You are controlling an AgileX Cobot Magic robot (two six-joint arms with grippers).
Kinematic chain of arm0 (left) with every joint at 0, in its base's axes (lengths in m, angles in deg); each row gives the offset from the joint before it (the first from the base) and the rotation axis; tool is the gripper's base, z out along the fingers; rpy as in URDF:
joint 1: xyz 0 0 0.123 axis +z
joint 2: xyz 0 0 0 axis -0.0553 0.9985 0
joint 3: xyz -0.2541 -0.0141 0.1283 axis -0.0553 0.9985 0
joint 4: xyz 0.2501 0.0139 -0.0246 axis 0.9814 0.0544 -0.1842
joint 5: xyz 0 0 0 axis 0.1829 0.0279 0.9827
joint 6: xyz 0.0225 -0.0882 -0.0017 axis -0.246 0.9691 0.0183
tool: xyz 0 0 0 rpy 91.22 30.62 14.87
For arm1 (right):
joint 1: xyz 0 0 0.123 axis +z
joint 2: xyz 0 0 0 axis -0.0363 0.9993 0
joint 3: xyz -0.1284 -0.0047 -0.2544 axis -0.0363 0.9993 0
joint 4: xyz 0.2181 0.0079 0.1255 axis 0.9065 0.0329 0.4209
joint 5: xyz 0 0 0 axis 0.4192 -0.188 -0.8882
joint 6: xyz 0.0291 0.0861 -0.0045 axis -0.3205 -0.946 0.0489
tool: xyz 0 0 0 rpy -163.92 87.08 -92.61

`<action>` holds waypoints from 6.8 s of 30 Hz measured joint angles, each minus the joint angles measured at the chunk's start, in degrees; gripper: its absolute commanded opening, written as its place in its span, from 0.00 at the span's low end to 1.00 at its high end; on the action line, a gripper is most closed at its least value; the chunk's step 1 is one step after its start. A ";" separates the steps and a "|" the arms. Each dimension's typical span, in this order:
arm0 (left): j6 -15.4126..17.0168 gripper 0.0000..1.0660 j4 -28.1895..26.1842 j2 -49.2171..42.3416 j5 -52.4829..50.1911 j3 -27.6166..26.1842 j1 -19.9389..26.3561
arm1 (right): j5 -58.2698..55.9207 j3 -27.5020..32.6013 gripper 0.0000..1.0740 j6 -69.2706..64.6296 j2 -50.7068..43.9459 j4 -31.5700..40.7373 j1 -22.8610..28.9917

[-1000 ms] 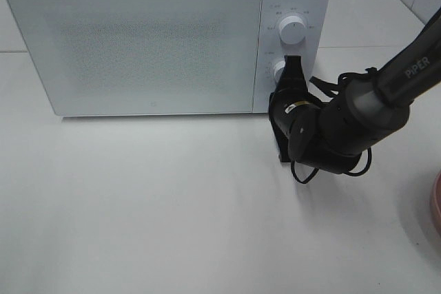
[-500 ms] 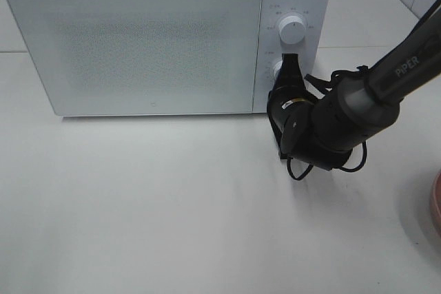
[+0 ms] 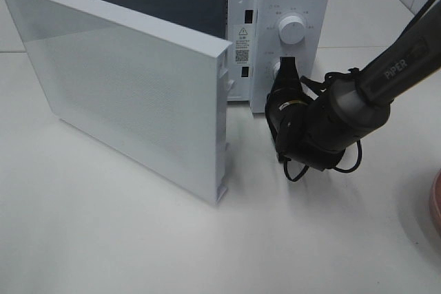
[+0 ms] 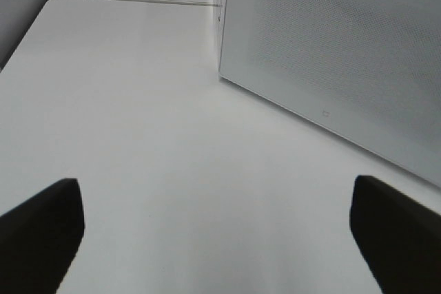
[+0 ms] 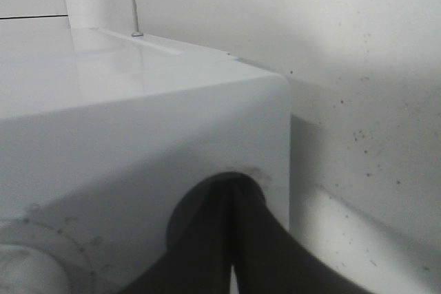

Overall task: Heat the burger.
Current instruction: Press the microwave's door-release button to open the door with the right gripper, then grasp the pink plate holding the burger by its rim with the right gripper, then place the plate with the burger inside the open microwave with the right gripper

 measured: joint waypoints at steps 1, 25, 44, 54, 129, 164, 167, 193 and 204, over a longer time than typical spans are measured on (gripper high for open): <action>0.00 0.92 0.00 0.00 0.00 0.00 0.00 | -0.52 -0.11 0.00 -0.29 -0.06 0.17 0.00; 0.00 0.92 0.00 0.00 0.00 0.00 0.00 | 1.38 7.96 0.00 -5.27 -6.76 -7.10 0.86; 0.00 0.92 0.00 0.00 0.00 0.00 0.00 | -3.61 22.29 0.00 5.79 -23.89 -7.45 1.95; 0.00 0.92 0.00 0.00 0.00 0.00 0.00 | -21.31 24.35 0.01 31.91 -33.98 -7.28 1.95; 0.00 0.92 0.00 0.00 0.00 0.00 0.00 | -88.58 18.74 0.87 60.85 -40.05 -57.18 -27.79; 0.00 0.92 0.00 0.00 0.00 0.00 0.00 | -78.78 18.74 0.39 59.24 -27.50 -59.82 -31.97; 0.00 0.92 0.00 0.00 0.00 0.00 0.00 | -78.78 18.74 0.23 58.16 -27.50 -60.73 -31.97; 0.00 0.92 0.00 0.00 0.00 0.00 0.00 | -83.71 18.74 0.00 46.29 -29.74 -70.42 -30.77; 0.00 0.92 0.00 0.00 0.00 0.00 0.00 | -89.95 18.79 0.00 35.24 -34.61 -77.41 -23.72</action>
